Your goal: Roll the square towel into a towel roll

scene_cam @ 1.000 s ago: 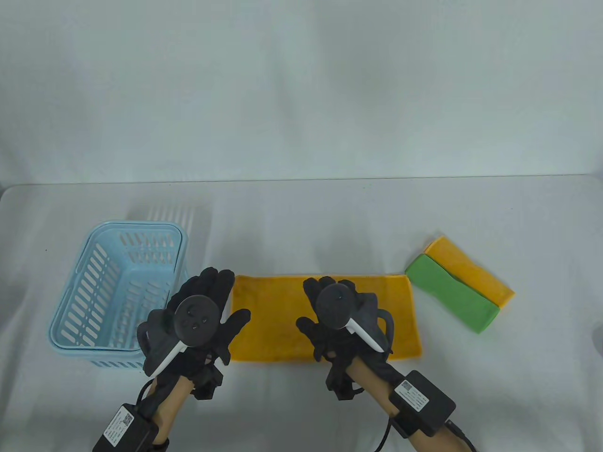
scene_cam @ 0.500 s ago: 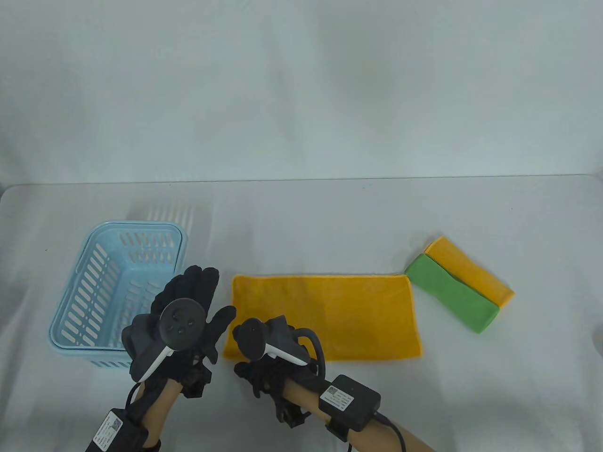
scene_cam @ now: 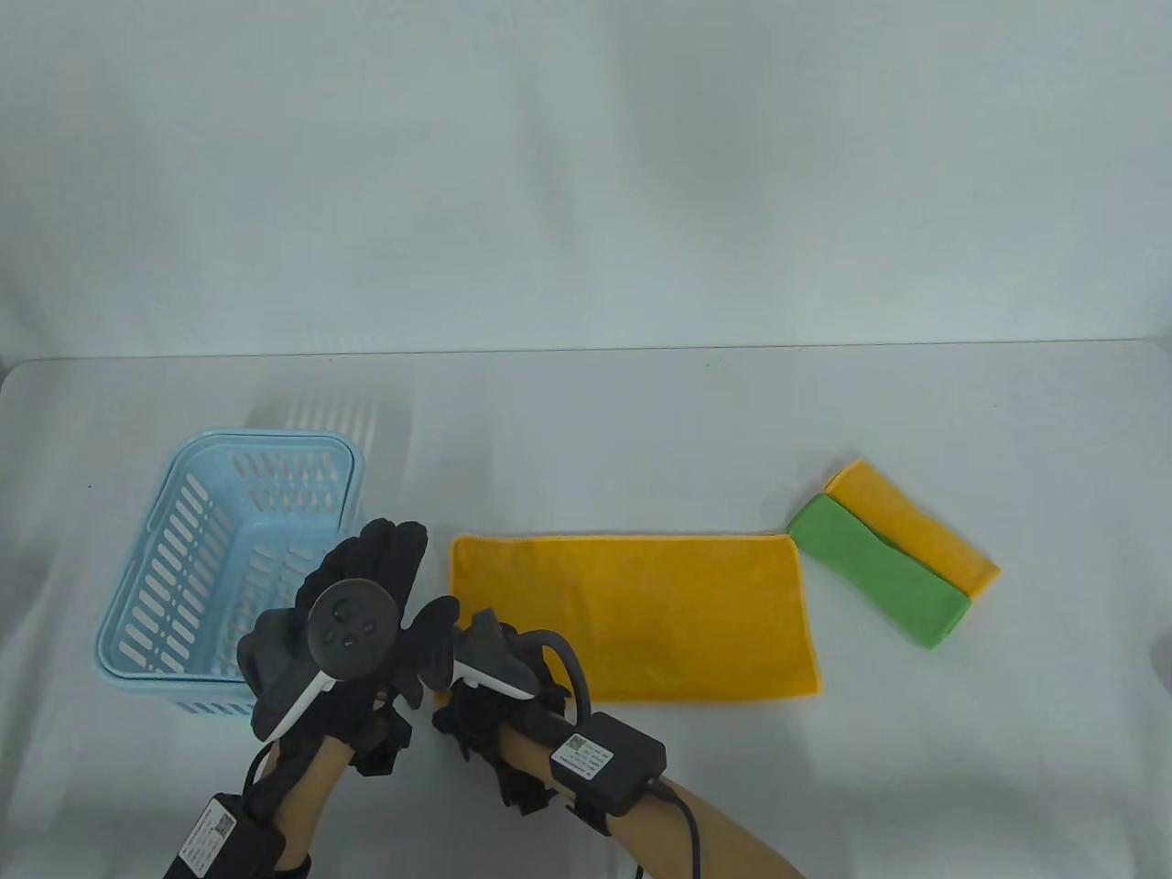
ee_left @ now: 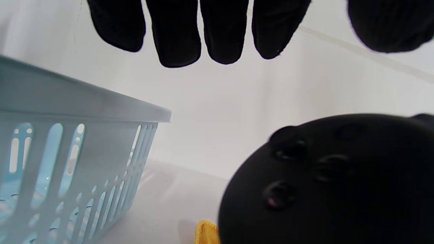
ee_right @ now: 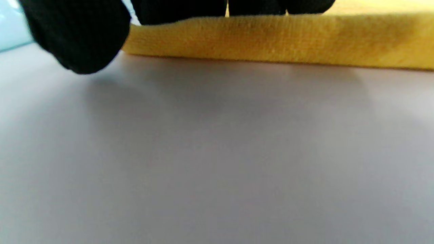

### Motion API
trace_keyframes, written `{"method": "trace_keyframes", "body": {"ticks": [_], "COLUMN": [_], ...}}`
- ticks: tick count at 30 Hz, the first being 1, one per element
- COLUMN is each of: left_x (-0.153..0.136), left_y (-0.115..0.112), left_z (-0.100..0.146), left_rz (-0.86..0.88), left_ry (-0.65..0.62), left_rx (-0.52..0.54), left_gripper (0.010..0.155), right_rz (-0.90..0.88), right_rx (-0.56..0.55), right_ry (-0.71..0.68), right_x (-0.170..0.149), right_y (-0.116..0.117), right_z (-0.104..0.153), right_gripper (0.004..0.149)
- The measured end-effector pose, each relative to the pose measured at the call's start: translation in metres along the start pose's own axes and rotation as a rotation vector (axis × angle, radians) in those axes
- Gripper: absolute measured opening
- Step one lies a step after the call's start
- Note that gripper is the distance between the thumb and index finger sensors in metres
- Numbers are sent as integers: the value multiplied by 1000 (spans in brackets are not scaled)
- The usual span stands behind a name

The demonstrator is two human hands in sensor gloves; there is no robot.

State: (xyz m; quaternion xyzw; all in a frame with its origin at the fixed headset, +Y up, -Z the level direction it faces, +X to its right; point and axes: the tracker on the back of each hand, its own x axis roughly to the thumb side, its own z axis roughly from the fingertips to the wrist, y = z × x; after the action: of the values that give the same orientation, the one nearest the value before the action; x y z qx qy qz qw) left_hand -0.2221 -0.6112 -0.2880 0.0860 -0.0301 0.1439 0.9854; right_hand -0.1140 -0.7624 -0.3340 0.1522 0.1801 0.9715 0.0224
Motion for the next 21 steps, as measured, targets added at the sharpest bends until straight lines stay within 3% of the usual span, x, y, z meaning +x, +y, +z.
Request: {"method": "trace_keyframes", "body": {"ticks": [7, 15, 21], "left_x": [0, -1, -2], "left_y": [0, 0, 1], "left_z": [-1, -1, -1], "left_rz": [0, 8, 14], "left_ry": [-3, 0, 4], "left_rx": [-3, -6, -5], "left_gripper": [81, 81, 81], "right_rz": [-115, -218, -308], "right_rx": [-49, -17, 15], "right_ry": [26, 31, 23], "right_x": [-4, -15, -29], "right_y": [-7, -13, -25], "right_z": [-7, -10, 3], "right_gripper": [43, 40, 39]}}
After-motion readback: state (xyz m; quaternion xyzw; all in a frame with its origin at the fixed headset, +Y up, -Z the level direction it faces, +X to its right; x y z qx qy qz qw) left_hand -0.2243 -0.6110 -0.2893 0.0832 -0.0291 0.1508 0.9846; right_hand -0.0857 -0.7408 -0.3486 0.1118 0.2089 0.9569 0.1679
